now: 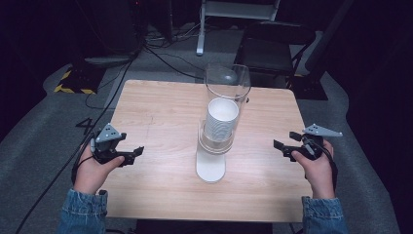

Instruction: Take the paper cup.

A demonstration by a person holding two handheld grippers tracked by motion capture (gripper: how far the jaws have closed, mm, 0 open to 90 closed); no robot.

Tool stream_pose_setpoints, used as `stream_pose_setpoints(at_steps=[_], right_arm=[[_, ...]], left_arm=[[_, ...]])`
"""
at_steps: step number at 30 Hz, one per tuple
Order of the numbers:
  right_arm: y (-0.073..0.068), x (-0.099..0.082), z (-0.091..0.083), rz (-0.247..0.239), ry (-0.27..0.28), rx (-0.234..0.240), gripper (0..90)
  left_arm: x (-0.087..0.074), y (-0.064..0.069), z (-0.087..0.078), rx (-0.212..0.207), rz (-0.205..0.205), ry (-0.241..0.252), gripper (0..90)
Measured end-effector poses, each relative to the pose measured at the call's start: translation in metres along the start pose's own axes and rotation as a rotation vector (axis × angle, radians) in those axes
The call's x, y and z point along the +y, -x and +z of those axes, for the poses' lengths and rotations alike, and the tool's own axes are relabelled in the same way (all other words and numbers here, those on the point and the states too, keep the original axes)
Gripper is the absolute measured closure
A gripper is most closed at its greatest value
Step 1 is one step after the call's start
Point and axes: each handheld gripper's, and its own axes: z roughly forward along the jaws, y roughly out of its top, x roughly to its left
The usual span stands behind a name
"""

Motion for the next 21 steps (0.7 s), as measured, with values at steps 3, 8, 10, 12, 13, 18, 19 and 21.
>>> stream_pose_setpoints(at_steps=[3, 8, 10, 12, 13, 18, 19, 21], right_arm=[[-0.003, 0.002, 0.0, -0.014, -0.005, 0.014, 20.4], [-0.01, 0.003, 0.001, -0.029, -0.015, 0.018, 22.5], [-0.012, 0.003, 0.001, -0.033, -0.009, 0.026, 22.4], [-0.014, 0.003, 0.001, -0.033, -0.004, 0.03, 22.3], [-0.016, 0.003, 0.002, -0.033, -0.001, 0.037, 22.0], [-0.032, 0.004, 0.009, -0.048, 0.004, 0.087, 20.8], [-0.036, 0.005, 0.012, -0.056, -0.003, 0.1, 20.9], [-0.044, 0.005, 0.018, -0.082, -0.02, 0.12, 21.6]], left_arm=[[0.0, 0.001, -0.001, 0.002, -0.008, 0.001, 18.4], [0.0, 0.0, 0.0, 0.001, 0.003, -0.014, 18.8], [0.0, 0.001, 0.0, -0.004, -0.004, -0.015, 18.8], [0.001, 0.001, 0.001, -0.008, -0.002, -0.02, 18.8], [0.001, 0.001, 0.002, -0.009, 0.001, -0.018, 18.8], [0.001, 0.001, 0.004, -0.015, 0.009, -0.026, 18.8], [0.001, 0.001, 0.004, -0.012, 0.007, -0.024, 18.8], [0.0, 0.0, 0.003, -0.009, -0.001, -0.022, 18.8]])
